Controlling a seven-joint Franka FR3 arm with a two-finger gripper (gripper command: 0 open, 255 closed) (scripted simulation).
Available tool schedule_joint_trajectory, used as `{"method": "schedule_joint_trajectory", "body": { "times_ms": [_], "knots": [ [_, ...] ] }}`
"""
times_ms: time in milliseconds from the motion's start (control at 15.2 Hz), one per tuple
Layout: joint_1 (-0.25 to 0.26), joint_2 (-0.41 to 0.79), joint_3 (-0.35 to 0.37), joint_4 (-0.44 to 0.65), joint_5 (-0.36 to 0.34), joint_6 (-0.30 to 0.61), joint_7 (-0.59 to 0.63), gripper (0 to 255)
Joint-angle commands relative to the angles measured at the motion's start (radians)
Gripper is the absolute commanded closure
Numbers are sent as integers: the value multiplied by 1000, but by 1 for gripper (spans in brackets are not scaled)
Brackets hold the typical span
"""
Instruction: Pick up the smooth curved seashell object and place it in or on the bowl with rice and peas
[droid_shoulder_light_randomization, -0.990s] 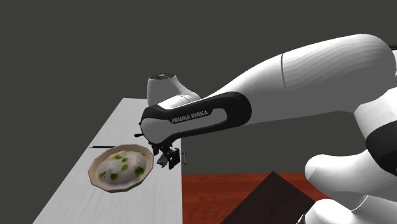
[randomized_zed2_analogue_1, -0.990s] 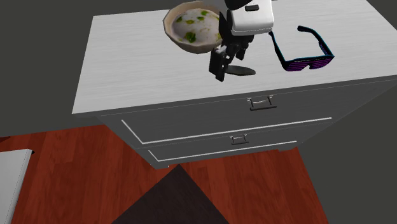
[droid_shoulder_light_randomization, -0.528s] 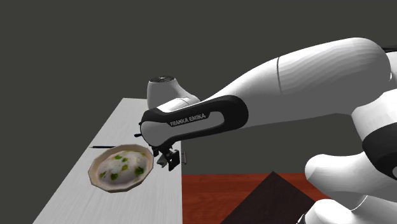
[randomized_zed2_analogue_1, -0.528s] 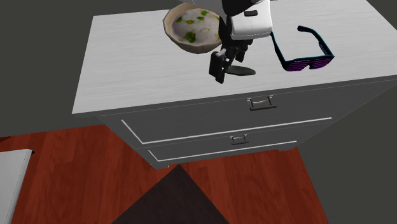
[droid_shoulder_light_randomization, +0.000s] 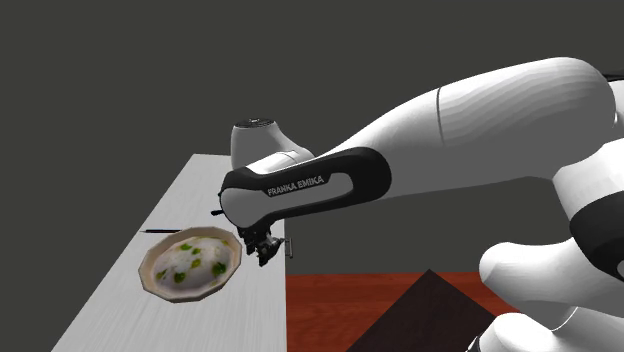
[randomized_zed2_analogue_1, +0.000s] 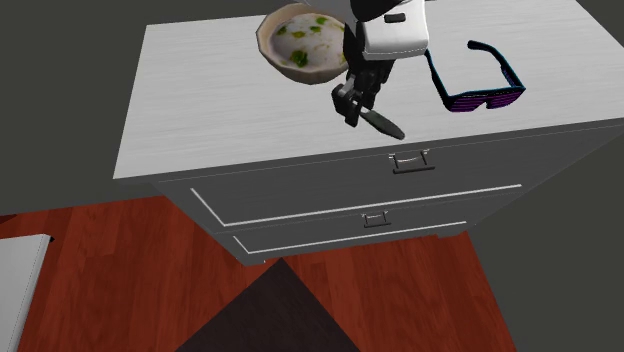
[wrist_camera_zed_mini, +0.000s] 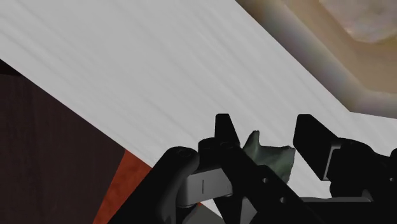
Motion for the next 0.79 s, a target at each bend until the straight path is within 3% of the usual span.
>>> {"method": "schedule_joint_trajectory", "body": {
  "times_ms": [0, 726],
  "knots": [
    [-1, -5, 2, -2, 1, 12, 1, 255],
    [71, 61, -85, 42, -79, -75, 48, 255]
  ]
}}
